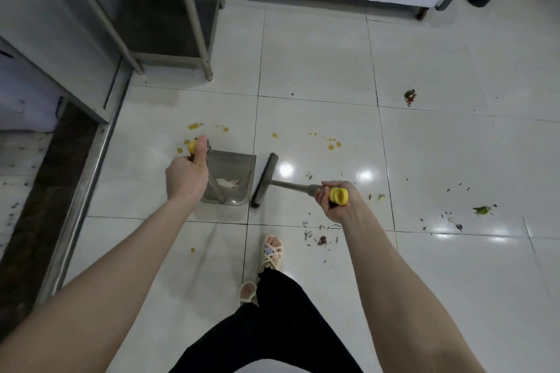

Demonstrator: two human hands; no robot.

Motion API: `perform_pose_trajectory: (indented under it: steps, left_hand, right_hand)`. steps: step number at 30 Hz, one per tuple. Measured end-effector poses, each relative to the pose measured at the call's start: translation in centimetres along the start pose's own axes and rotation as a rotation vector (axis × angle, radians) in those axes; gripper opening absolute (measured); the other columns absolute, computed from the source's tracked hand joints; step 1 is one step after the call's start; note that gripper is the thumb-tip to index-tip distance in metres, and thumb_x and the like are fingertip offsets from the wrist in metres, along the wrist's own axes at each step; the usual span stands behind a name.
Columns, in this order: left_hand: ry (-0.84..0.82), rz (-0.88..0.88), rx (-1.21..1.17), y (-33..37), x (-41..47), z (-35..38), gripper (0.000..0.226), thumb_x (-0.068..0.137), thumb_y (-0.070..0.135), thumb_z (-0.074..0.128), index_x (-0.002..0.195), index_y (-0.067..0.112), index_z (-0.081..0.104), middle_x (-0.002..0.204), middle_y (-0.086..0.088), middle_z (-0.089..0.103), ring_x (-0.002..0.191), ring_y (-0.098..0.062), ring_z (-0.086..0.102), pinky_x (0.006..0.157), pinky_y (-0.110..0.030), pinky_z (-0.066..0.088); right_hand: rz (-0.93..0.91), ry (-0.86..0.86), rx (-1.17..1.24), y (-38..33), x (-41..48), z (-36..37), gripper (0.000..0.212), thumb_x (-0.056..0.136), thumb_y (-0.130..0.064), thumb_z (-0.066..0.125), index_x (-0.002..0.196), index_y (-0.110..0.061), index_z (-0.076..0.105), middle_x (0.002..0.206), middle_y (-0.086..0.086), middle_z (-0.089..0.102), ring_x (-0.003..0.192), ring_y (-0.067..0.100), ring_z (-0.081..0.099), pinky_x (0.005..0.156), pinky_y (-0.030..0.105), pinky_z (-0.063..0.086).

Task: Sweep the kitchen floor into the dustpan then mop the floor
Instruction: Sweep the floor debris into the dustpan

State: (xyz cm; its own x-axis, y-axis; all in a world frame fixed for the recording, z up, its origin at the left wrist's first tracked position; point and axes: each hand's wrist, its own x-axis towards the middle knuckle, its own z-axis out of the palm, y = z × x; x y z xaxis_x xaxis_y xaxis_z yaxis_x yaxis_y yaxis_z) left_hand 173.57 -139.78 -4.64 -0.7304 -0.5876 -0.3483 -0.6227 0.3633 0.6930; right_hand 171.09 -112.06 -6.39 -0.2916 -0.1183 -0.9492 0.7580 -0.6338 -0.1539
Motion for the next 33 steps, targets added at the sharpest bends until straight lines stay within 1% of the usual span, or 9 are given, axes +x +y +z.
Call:
perform_pose_trajectory:
  steps: [6,9,12,16,18,21,24,26,33]
  left_hand:
    - [0.062,-0.08,-0.034,-3.6,-2.9,-2.0,0.08,0.086,0.077,0.032,0.057,0.005,0.05,0.061,-0.014,0.057,0.06,-0.031,0.058,0.066,-0.046,0.054]
    - [0.059,-0.094,-0.029,-4.5,-4.2,-2.2,0.078,0.087,0.075,0.033,0.06,0.004,0.05,0.06,-0.014,0.055,0.057,-0.03,0.056,0.064,-0.045,0.053]
    - [0.057,-0.107,0.001,-5.0,-5.4,-1.9,0.078,0.087,0.074,0.032,0.06,0.004,0.051,0.061,-0.015,0.056,0.06,-0.031,0.058,0.066,-0.045,0.053]
    - [0.06,-0.136,-0.004,-5.4,-6.6,-1.0,0.081,0.082,0.08,0.032,0.059,0.005,0.051,0.066,-0.017,0.058,0.065,-0.033,0.06,0.069,-0.048,0.054]
    - [0.055,-0.152,-0.02,-5.3,-7.1,-0.2,0.084,0.077,0.084,0.03,0.061,0.004,0.051,0.067,-0.016,0.058,0.066,-0.034,0.061,0.07,-0.05,0.055]
    - [0.062,-0.169,-0.019,-4.4,-8.2,1.2,0.086,0.079,0.083,0.029,0.065,0.003,0.055,0.071,-0.017,0.061,0.075,-0.038,0.065,0.074,-0.051,0.056]
    - [0.07,-0.159,-0.023,-3.1,-9.3,3.4,0.083,0.084,0.079,0.031,0.067,0.001,0.056,0.071,-0.017,0.061,0.073,-0.037,0.064,0.075,-0.051,0.056]
    - [0.082,-0.163,-0.028,-2.0,-10.3,5.2,0.082,0.084,0.078,0.032,0.065,0.002,0.054,0.068,-0.016,0.058,0.067,-0.034,0.059,0.072,-0.05,0.055]
    - [0.172,-0.196,-0.069,3.0,-15.0,12.9,0.085,0.069,0.085,0.029,0.056,0.004,0.048,0.059,-0.013,0.052,0.061,-0.031,0.054,0.068,-0.047,0.054]
  right_hand:
    - [0.053,-0.045,-0.052,5.0,1.4,-0.3,0.015,0.092,-0.006,0.049,0.096,0.008,0.051,0.072,0.016,0.051,0.031,0.016,0.054,0.035,0.015,0.048]
    - [0.058,-0.035,-0.129,6.3,1.5,-1.6,0.012,0.093,-0.004,0.049,0.1,0.004,0.048,0.085,0.026,0.057,0.047,0.025,0.064,0.036,0.02,0.051]
    - [0.064,0.009,-0.371,6.4,1.0,-3.5,0.01,0.094,-0.005,0.052,0.1,0.002,0.048,0.103,0.031,0.055,0.057,0.032,0.068,0.041,0.026,0.055]
    - [0.025,0.1,-0.837,5.2,1.3,-6.0,0.021,0.094,-0.008,0.055,0.112,0.002,0.049,0.107,0.021,0.053,0.067,0.024,0.062,0.043,0.028,0.056]
    - [0.016,0.126,-1.053,4.4,1.7,-6.8,0.019,0.096,-0.009,0.052,0.11,0.003,0.047,0.106,0.023,0.054,0.057,0.023,0.06,0.039,0.025,0.052]
    - [-0.025,0.131,-1.248,3.1,2.5,-7.9,0.02,0.09,-0.013,0.065,0.093,0.002,0.051,0.086,0.019,0.058,0.033,0.016,0.054,0.035,0.018,0.045]
    - [-0.036,0.132,-1.27,1.2,3.5,-9.8,0.019,0.085,-0.007,0.07,0.082,0.002,0.054,0.074,0.017,0.057,0.034,0.015,0.055,0.039,0.021,0.044]
    - [-0.024,0.129,-1.223,-0.8,4.0,-11.5,0.017,0.083,-0.004,0.07,0.086,0.004,0.056,0.077,0.018,0.059,0.039,0.018,0.057,0.041,0.023,0.045]
    - [-0.013,0.119,-1.261,-11.2,3.9,-17.2,0.022,0.084,-0.01,0.072,0.092,0.004,0.056,0.075,0.018,0.06,0.034,0.017,0.056,0.034,0.02,0.045]
